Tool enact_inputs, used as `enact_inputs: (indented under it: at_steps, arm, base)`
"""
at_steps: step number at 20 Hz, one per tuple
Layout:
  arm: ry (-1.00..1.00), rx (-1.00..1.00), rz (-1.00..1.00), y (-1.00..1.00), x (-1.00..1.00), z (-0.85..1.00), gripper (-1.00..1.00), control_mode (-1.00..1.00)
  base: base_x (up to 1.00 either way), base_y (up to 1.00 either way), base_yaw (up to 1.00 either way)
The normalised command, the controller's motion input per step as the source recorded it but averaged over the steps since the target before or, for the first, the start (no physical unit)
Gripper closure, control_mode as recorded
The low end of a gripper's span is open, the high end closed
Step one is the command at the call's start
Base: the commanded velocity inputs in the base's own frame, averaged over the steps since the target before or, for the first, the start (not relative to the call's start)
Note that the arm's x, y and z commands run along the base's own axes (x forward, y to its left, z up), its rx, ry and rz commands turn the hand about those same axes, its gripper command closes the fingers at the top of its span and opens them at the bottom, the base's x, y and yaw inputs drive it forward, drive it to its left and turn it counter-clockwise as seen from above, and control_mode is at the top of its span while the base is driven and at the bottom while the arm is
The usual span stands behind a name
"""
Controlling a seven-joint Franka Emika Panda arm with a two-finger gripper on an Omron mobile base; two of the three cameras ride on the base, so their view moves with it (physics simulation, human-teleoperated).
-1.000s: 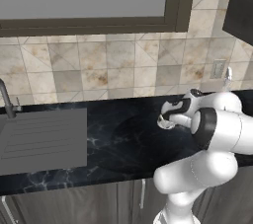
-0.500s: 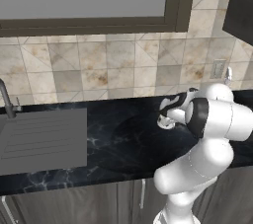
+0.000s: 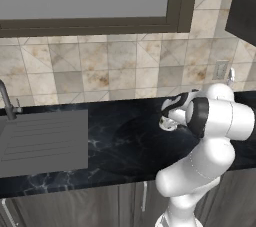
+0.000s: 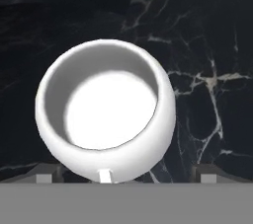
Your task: Move the mug from next to the sink to the open cabinet. Then, move the bowl with the tomato to the fridge to clear the area for faucet cleaning.
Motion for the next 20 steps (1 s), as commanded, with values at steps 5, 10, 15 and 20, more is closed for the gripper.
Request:
enact_inputs:
  at_steps: [5, 10, 15, 20]
  arm:
    - [0.0, 0.0, 0.0, 0.03, 0.0, -0.05, -1.0, -1.0]
    - [0.01, -0.01, 0.0, 0.16, 0.01, -0.26, 1.0, -1.0]
    - [0.0, 0.0, 0.0, 0.0, 0.0, 0.0, 1.0, -1.0]
    - [0.0, 0.0, 0.0, 0.0, 0.0, 0.0, 1.0, -1.0]
  base:
    - [0.0, 0.0, 0.0]
    - [0.0, 0.0, 0.0]
    - [0.0, 0.0, 0.0]
    - [0.0, 0.0, 0.0]
